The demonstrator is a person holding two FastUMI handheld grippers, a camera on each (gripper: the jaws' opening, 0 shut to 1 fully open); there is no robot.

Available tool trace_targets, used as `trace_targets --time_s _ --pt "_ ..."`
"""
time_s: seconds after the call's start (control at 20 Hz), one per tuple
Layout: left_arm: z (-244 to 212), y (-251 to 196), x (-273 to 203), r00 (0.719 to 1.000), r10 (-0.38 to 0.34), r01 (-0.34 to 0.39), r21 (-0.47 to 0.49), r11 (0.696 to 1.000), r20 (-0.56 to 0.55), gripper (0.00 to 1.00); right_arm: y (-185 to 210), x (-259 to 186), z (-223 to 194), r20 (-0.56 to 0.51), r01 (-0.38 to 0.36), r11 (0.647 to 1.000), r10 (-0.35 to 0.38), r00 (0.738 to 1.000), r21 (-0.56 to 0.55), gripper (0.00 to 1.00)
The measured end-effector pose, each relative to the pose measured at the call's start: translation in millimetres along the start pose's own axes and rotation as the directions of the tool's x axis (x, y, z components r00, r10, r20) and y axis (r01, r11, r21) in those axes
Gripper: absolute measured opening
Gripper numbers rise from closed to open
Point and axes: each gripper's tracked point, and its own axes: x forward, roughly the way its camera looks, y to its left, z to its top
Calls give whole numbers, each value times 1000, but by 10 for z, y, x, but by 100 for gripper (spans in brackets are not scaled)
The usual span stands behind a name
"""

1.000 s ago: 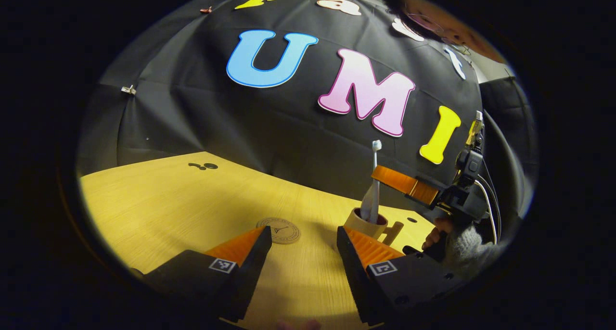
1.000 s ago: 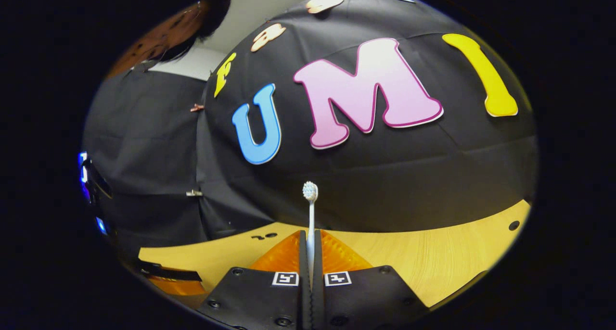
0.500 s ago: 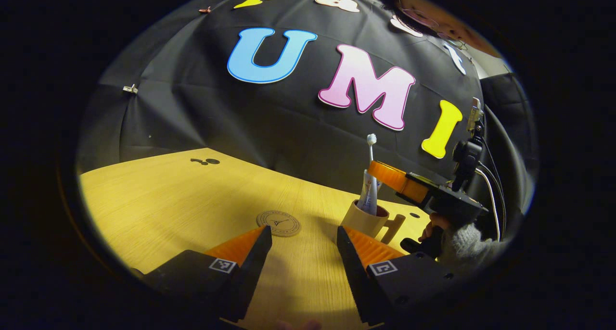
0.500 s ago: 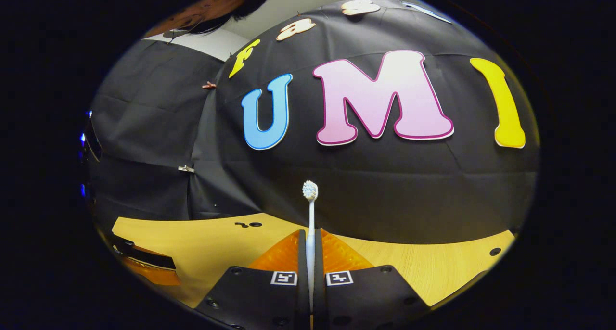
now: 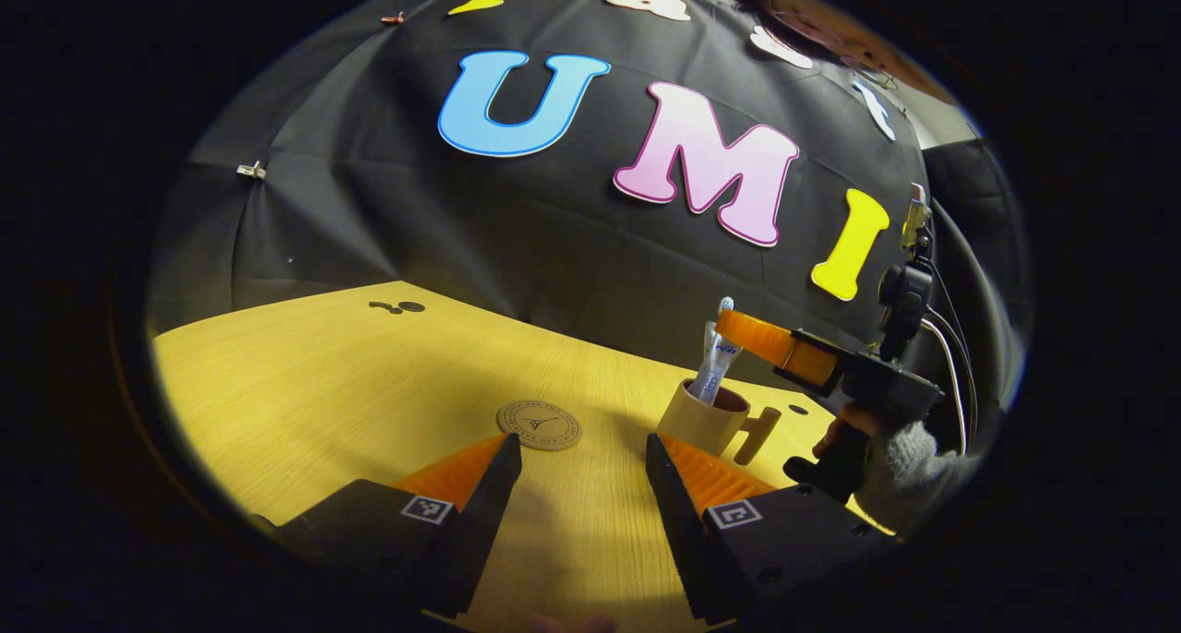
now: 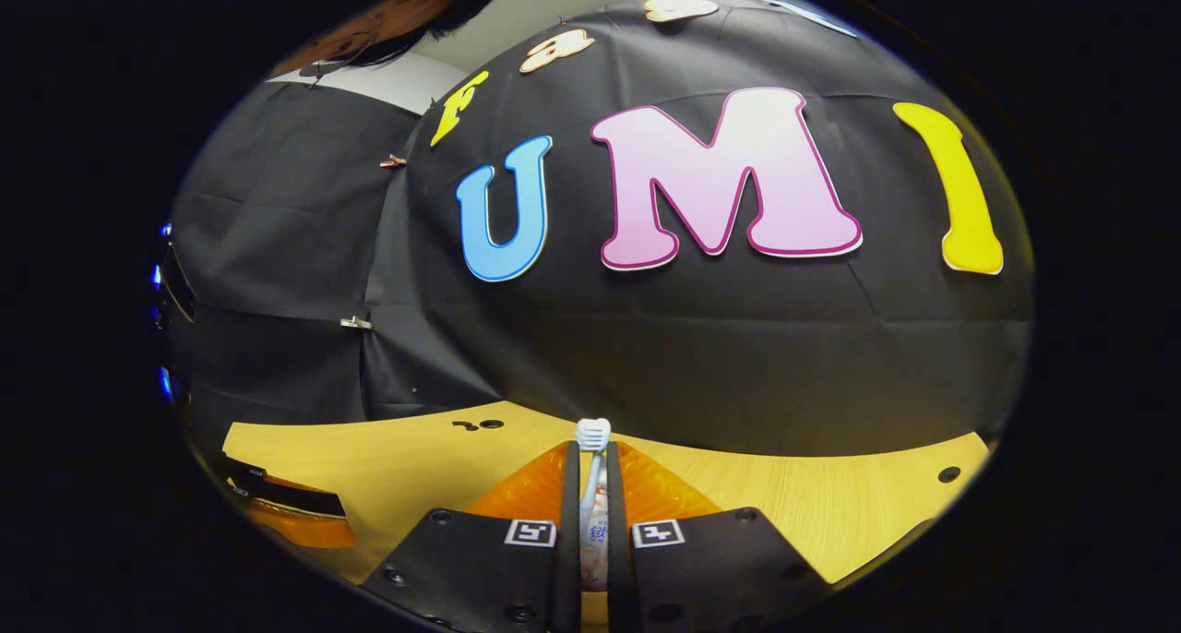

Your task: Put the toothbrush and toothpaste on the desktop into the cup, then pick up the cup and place it on the coaster on the desktop.

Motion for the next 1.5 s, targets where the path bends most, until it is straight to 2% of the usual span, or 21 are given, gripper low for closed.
trace_targets --time_s 0.05,0.15,0.4,0.6,0.7,0.8,0.9,1.05,1.2,1.3,1.5 --pt "2 5 0 1000 -1 1 1 1000 1 85 5 -32 16 -1 -1 1000 1 1000 0 26" --pt "-2 11 -9 1000 1 -1 2 1000 -4 84 -23 -83 24 -14 9 1000 -9 1000 -3 35" --pt "16 28 -50 1000 2 -1 18 1000 -27 85 -92 -401 130 -88 -8 1000 9 996 16 34" --pt "102 88 -134 1000 0 2 42 999 -31 85 -132 -786 2 -287 -89 996 92 954 25 35" --pt "128 95 -153 999 -6 8 49 999 -32 85 -160 -946 -92 -395 -131 991 130 909 25 35" --pt "123 102 -162 999 -11 13 56 998 -38 85 -229 -1105 -283 -522 -180 984 145 841 -16 31" --pt "112 109 -179 999 -17 20 57 998 -43 85 -327 -1190 -541 -624 -234 970 143 768 -65 36" --pt "109 149 -189 999 -21 24 65 998 -45 85 -436 -1204 -899 -728 -305 948 144 670 -93 42" --pt "97 207 -189 999 -15 19 66 998 -48 85 -488 -1180 -1147 -799 -350 933 146 583 -85 42" --pt "61 256 -189 999 -4 8 66 998 -53 85 -517 -1096 -1282 -825 -375 922 141 548 -92 42" --pt "32 357 -184 998 20 -17 52 998 -57 85 -432 -923 -1429 -854 -434 897 160 495 -84 42"
